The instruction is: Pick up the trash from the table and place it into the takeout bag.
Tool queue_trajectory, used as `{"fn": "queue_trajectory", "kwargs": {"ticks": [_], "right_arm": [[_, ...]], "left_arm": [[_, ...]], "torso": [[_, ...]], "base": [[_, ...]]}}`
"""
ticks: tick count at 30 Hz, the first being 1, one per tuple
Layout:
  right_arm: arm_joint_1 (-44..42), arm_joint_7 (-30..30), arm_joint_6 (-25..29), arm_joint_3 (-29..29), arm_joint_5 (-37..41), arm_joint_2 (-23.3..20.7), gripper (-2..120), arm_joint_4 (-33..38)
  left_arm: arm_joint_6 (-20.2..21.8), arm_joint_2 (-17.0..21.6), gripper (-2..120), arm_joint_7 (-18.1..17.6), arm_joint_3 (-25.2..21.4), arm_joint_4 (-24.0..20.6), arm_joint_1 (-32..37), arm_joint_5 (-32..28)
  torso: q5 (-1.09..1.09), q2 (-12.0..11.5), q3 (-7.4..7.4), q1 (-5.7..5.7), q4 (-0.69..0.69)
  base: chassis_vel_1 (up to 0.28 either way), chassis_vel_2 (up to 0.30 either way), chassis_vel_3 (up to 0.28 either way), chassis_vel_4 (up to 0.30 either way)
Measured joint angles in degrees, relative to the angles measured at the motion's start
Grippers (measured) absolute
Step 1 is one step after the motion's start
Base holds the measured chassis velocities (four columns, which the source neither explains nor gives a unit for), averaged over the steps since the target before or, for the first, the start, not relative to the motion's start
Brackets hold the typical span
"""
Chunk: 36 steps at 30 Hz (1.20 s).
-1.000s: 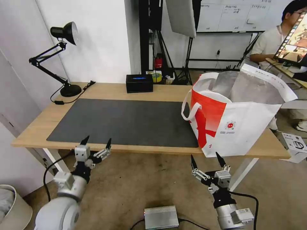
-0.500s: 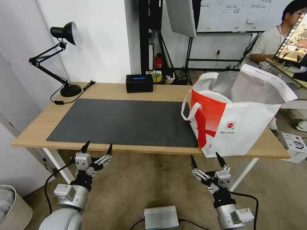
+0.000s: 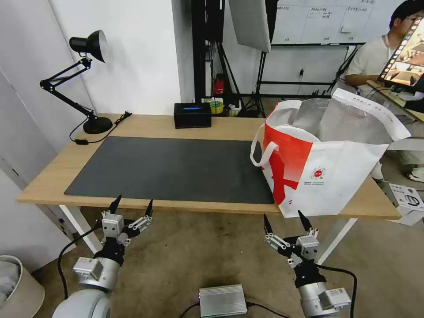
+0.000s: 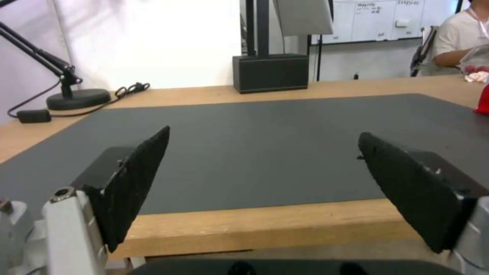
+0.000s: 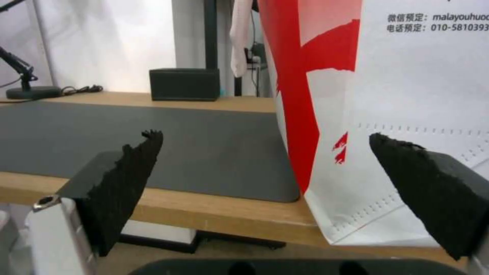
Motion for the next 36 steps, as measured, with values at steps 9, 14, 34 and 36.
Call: {"fn": "queue_trajectory", "kwargs": {"ticks": [9,14,34,36], "right_arm": [[0.00,0.00,0.00,0.00,0.00,0.00,100,0.00],[0.00,0.00,0.00,0.00,0.00,0.00,100,0.00],[0.00,0.00,0.00,0.00,0.00,0.00,100,0.00],[0.00,0.00,0.00,0.00,0.00,0.00,100,0.00]], "left_arm": [[-0.35,-0.06,100,0.31,0.02,0.72,-0.05,2.07],[-0.36,-0.05,100,0.35,0.00,0.78,-0.01,2.65],[-0.36,-0.04,100,0.35,0.02,0.78,0.01,2.61],[-0.36,-0.03,100,0.35,0.02,0.78,0.00,2.60]], "torso": [[0.00,0.00,0.00,0.00,0.00],[0.00,0.00,0.00,0.00,0.00],[0.00,0.00,0.00,0.00,0.00],[0.00,0.00,0.00,0.00,0.00]], "base": [[0.000,0.000,0.000,0.000],[0.000,0.000,0.000,0.000],[0.000,0.000,0.000,0.000],[0.000,0.000,0.000,0.000]]}}
